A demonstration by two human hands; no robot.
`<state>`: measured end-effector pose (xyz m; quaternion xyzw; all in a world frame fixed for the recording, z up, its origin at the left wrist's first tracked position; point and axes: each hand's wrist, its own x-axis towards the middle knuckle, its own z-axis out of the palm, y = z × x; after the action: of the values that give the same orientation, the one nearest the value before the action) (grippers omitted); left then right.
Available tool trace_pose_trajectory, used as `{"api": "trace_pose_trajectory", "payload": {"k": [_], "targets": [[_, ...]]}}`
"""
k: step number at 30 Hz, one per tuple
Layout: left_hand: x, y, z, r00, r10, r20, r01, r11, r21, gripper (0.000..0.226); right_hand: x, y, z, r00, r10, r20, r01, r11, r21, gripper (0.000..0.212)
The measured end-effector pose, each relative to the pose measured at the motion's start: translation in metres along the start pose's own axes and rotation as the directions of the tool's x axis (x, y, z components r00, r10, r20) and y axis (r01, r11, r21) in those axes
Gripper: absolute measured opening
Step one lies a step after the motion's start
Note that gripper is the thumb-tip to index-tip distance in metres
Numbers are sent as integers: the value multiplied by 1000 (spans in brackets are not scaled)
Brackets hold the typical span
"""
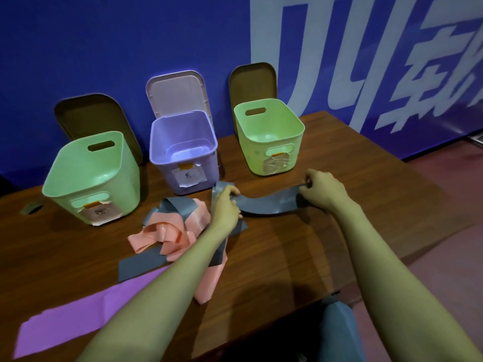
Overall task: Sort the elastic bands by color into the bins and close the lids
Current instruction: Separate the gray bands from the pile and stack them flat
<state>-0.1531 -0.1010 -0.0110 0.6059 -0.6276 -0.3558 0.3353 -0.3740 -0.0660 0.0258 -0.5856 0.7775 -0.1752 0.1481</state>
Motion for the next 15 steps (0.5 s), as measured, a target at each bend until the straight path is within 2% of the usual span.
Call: {"api": "trace_pose_trajectory", "payload": {"k": [7,12,15], "targets": [[45,-4,36,1000,-11,-7,12,986,165,36,38,28,24,991,87,-105,-92,995,-38,20],[53,-16,39,998,-24,59,2,939,344,37,43,42,42,966,120,-228,-163,970,-181,37],[53,-16,40,997,-11,71,-19,916,402,35,44,46,53,952,112,-284,-158,977,-145,46]]}}
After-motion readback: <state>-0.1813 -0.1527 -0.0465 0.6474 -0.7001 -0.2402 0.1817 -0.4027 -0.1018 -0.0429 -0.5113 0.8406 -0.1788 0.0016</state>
